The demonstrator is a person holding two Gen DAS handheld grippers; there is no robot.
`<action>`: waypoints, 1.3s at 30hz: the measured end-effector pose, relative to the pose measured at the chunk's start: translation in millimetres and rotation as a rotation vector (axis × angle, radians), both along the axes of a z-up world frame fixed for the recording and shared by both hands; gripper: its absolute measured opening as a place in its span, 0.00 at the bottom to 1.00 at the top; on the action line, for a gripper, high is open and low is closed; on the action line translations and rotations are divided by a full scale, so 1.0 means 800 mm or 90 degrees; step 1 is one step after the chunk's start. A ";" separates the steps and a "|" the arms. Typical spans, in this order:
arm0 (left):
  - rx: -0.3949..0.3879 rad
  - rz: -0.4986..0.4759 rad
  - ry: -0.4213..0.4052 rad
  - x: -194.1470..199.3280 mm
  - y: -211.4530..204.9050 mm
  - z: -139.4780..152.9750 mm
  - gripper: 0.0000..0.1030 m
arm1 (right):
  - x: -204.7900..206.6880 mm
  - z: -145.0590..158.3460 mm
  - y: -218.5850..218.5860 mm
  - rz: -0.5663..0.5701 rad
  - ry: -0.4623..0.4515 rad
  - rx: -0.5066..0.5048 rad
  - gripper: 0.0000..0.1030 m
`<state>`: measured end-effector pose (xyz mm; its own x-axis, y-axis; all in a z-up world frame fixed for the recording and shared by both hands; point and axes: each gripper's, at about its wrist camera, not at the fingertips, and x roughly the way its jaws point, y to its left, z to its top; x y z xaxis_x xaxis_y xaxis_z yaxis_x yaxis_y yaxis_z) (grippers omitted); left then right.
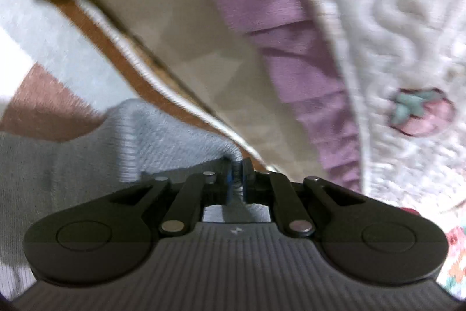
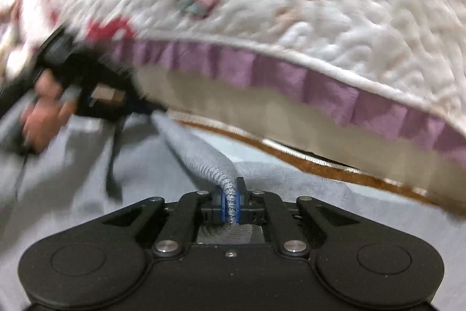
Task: Fold clothes
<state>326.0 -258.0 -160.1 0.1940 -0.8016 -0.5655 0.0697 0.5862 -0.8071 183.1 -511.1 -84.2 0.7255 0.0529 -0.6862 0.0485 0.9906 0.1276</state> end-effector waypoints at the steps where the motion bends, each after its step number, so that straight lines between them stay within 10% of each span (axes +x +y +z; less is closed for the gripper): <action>1: -0.004 -0.005 -0.021 -0.007 0.006 0.010 0.17 | 0.014 0.001 -0.004 -0.038 0.000 0.031 0.07; 7: 0.044 -0.066 -0.256 -0.037 0.082 0.095 0.48 | 0.072 0.002 -0.041 -0.209 -0.037 0.322 0.50; 12: 0.261 -0.060 -0.363 -0.043 0.142 0.098 0.52 | 0.047 0.015 -0.055 -0.167 -0.049 0.195 0.54; 15: 0.278 -0.076 -0.355 -0.046 0.153 0.053 0.52 | 0.007 0.005 -0.081 -0.196 -0.011 0.052 0.54; 19: 0.330 -0.098 -0.356 -0.055 0.127 0.005 0.49 | -0.084 -0.017 -0.159 -0.348 0.011 0.054 0.54; 29: 0.222 -0.245 -0.414 -0.106 0.033 0.042 0.43 | -0.307 -0.071 -0.309 -0.632 0.003 0.173 0.56; 39: 0.160 -0.407 -0.433 -0.136 -0.112 0.043 0.43 | -0.318 -0.116 -0.371 -0.724 -0.113 0.321 0.60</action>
<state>217.3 -347.9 -126.0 0.1124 -0.7404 -0.6627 0.8412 0.4259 -0.3331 -71.3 -807.8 -176.8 0.6128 -0.4347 -0.6599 0.7849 0.2382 0.5720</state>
